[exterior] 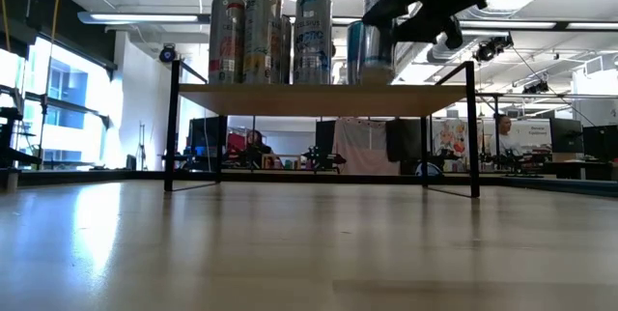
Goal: Place canned beverage on shelf
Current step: Put the blue soda can on the shelf aligned with the other blue soda can
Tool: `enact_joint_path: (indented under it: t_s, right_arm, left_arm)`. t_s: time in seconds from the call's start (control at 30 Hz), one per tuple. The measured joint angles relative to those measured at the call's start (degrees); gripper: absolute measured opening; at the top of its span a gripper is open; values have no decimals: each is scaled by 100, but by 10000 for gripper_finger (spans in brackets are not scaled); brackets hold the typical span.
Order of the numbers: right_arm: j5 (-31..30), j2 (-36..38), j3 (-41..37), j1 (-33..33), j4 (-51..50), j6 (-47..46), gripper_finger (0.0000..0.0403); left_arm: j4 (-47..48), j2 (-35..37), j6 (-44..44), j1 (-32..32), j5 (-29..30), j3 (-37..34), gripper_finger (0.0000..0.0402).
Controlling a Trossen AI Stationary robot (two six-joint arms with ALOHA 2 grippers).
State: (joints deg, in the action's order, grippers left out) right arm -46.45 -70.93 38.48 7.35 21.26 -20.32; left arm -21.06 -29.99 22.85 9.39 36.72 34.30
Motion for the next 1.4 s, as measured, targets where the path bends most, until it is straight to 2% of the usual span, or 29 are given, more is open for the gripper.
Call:
enact_joint_path:
  t_s: [0.27,0.43,0.57,0.77,0.97,1.27,1.4]
  right_arm:
    - [-46,-403,15,-26,307,183,225]
    - [-266,-405,11,-25,342,880,225]
    - [-206,-399,11,-28,345,1131,225]
    - [-41,-396,11,-26,355,704,228]
    - [-21,-388,11,-26,330,194,252]
    - [-24,-388,11,-26,261,936,266]
    - [-24,-387,11,-45,260,986,266]
  left_arm:
    - [-2,2,-45,0,61,0,275]
    - [-2,2,-46,0,63,2,275]
    - [0,2,-54,0,63,1,275]
    - [0,2,-57,0,61,0,275]
    - [2,0,-55,0,42,0,275]
    - [2,2,-59,0,39,0,275]
    - [3,2,-57,0,2,0,275]
